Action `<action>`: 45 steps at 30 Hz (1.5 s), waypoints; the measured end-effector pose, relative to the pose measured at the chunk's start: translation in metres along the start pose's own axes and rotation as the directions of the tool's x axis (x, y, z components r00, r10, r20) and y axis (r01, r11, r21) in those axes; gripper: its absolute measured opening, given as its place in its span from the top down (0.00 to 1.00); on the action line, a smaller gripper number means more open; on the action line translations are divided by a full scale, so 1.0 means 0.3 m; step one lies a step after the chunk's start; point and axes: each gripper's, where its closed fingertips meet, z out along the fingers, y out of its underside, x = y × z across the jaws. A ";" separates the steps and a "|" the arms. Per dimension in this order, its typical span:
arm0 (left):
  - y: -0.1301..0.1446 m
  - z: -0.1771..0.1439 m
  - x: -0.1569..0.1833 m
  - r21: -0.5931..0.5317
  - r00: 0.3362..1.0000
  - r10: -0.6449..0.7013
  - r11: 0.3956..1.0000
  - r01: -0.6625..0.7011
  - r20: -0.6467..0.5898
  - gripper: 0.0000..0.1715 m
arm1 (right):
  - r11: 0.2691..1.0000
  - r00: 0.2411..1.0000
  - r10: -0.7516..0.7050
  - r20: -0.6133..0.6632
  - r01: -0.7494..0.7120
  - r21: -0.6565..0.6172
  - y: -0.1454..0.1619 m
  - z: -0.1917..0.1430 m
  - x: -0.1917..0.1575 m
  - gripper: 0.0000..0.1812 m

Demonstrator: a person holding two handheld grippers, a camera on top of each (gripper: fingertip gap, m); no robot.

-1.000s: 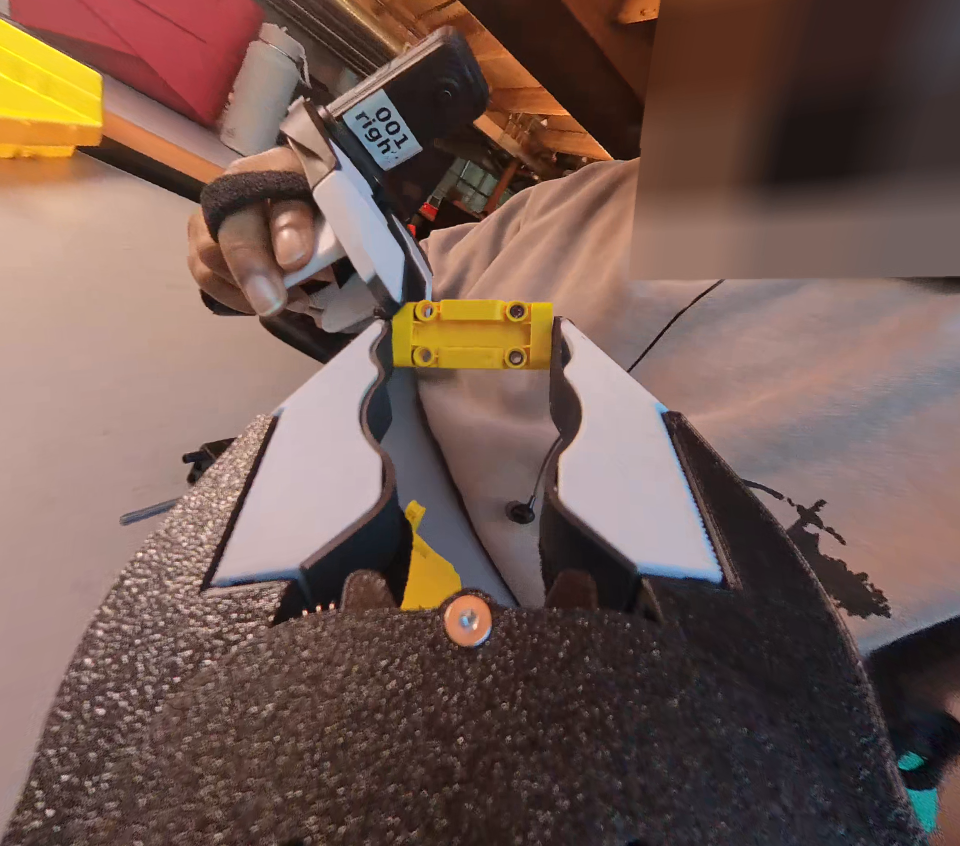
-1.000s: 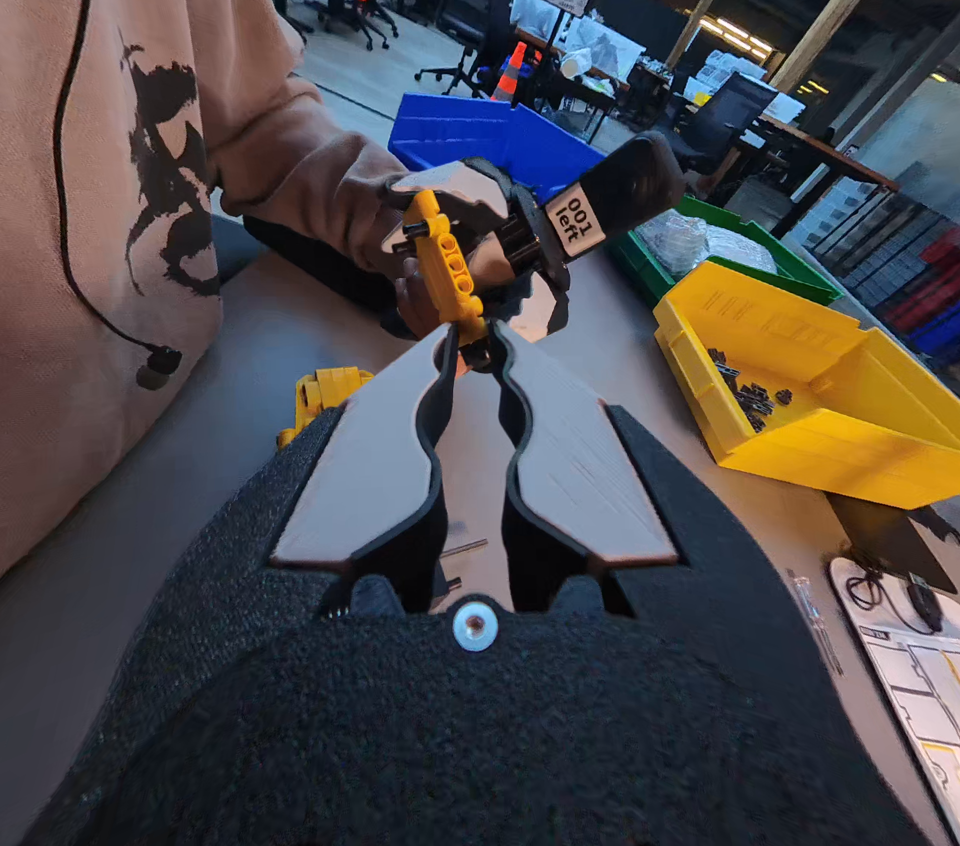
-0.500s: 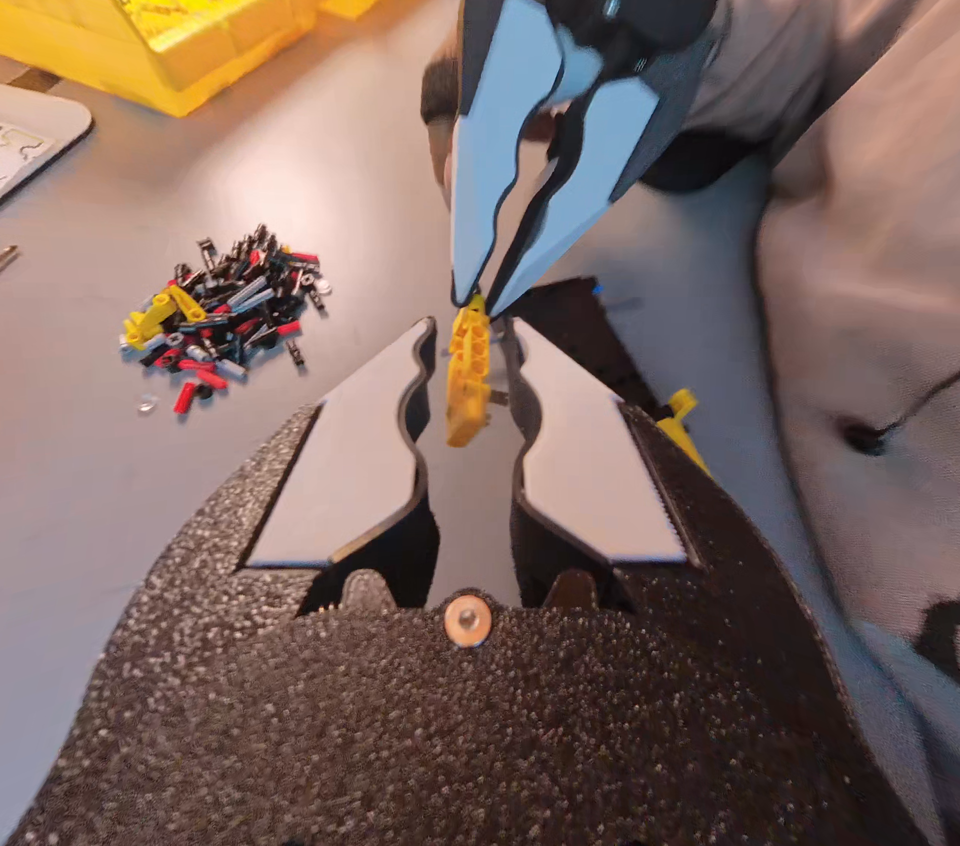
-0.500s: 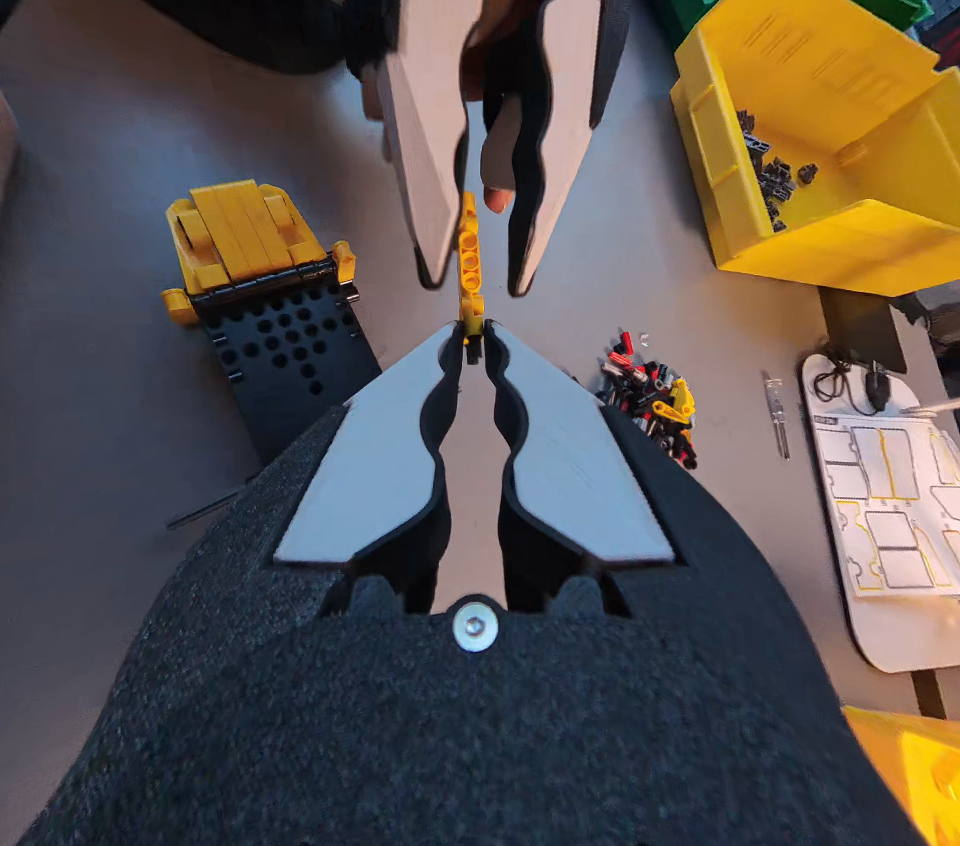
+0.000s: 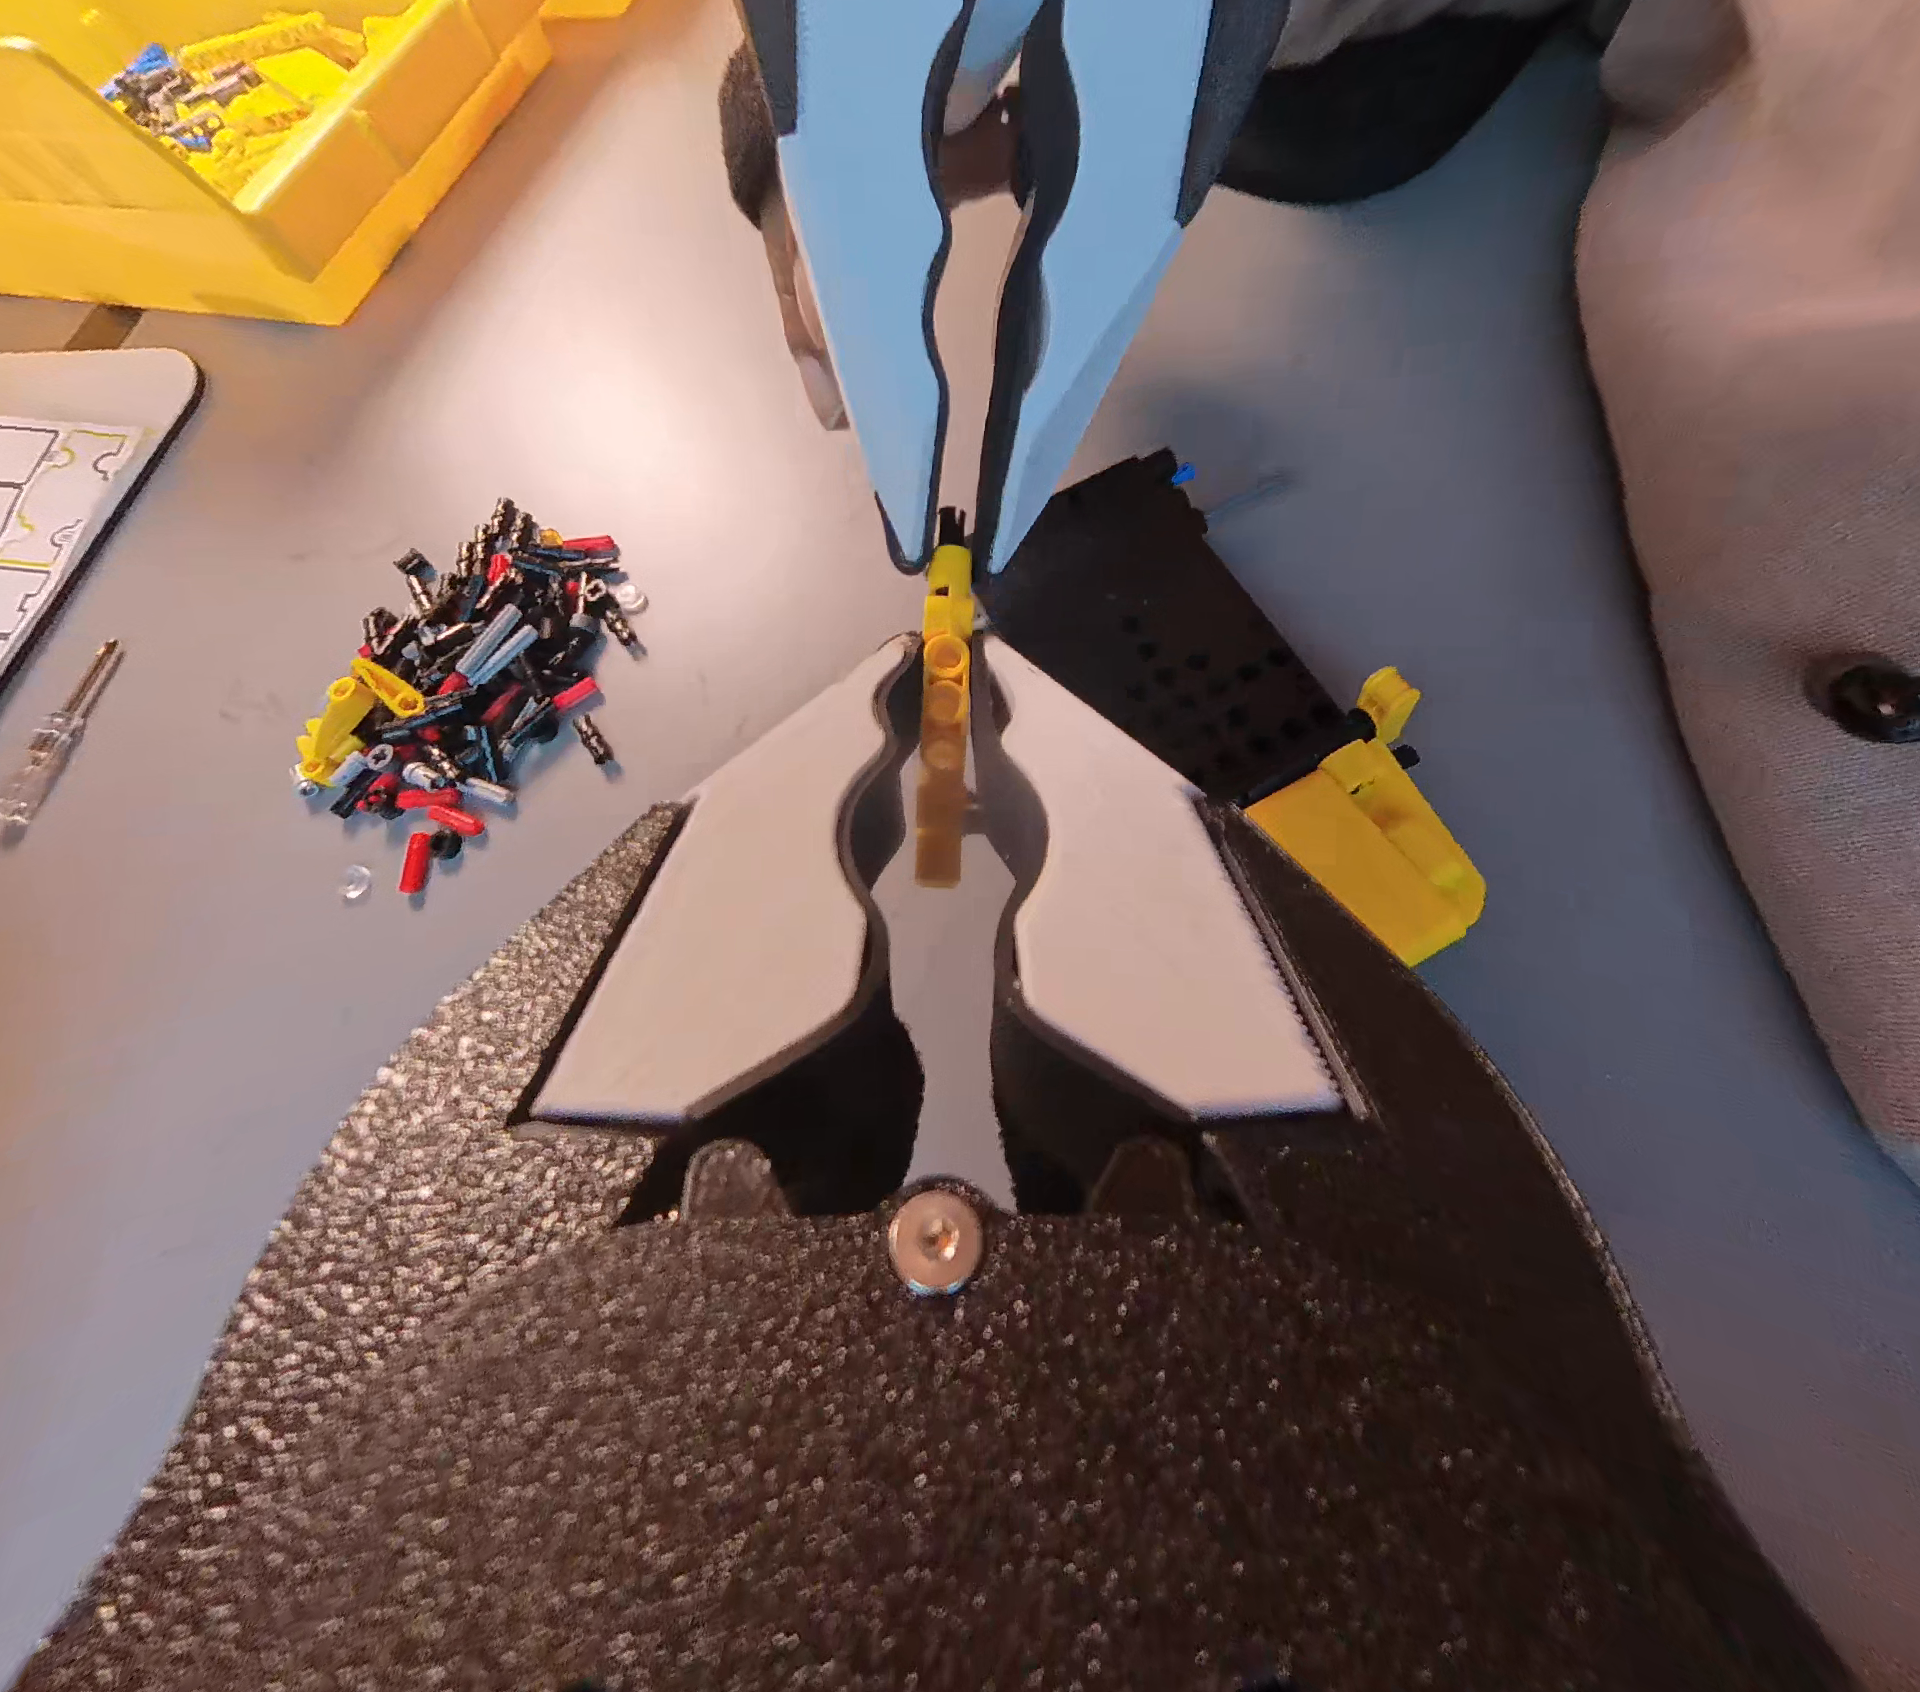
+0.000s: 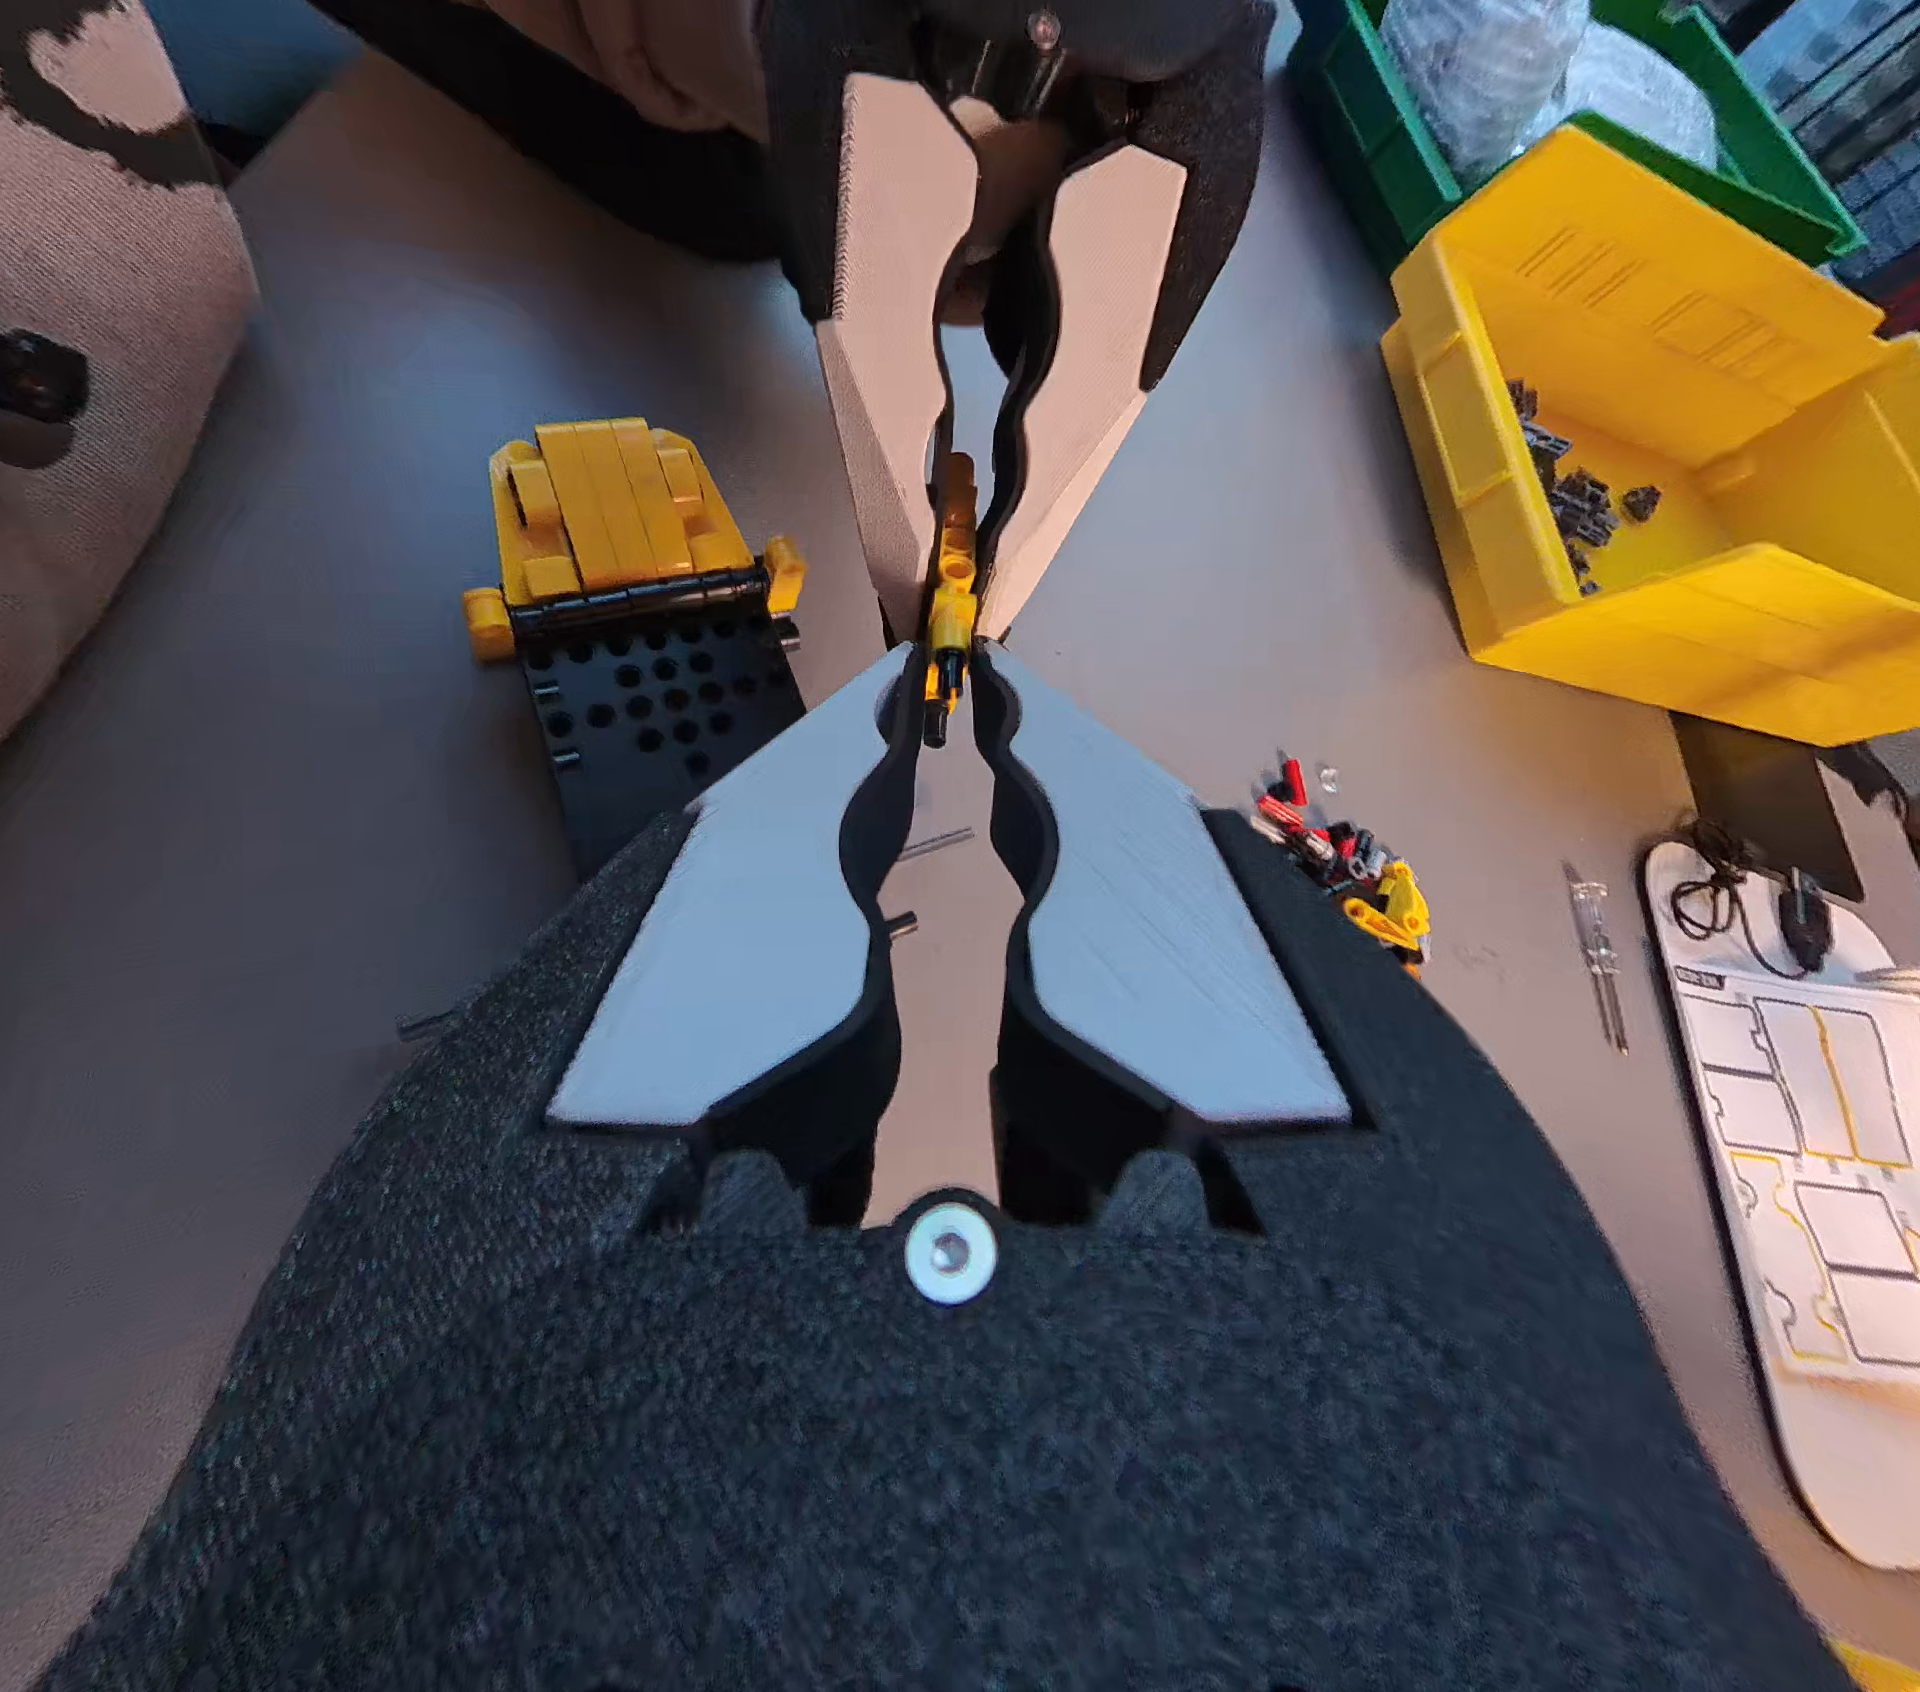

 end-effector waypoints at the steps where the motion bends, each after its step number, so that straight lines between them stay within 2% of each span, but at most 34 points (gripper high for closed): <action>1: -0.011 -0.006 0.005 0.024 1.000 -0.008 1.000 0.008 -0.014 0.96 | 0.999 1.000 0.016 0.014 -0.017 0.037 -0.013 -0.007 -0.002 0.96; 7: -0.097 -0.061 0.020 0.205 0.990 -0.093 0.972 0.112 -0.104 0.96 | 0.961 0.992 0.096 0.078 -0.113 0.253 -0.104 -0.061 0.007 0.97; 10: -0.122 -0.081 0.027 0.248 0.984 -0.116 0.957 0.148 -0.137 0.96 | 0.940 0.990 0.115 0.088 -0.137 0.312 -0.139 -0.076 0.012 0.97; 15: -0.125 -0.091 0.038 0.267 0.970 -0.155 0.943 0.201 -0.185 0.97 | 0.923 0.981 0.148 0.123 -0.182 0.339 -0.152 -0.077 0.009 0.97; 37: -0.110 -0.094 0.044 0.253 0.968 -0.167 0.944 0.212 -0.187 0.97 | 0.923 0.984 0.144 0.106 -0.172 0.344 -0.151 -0.072 0.008 0.98; 45: -0.163 -0.123 0.019 0.353 0.951 -0.233 0.889 0.293 -0.203 0.96 | 0.874 0.970 0.218 0.104 -0.241 0.423 -0.187 -0.109 0.040 0.99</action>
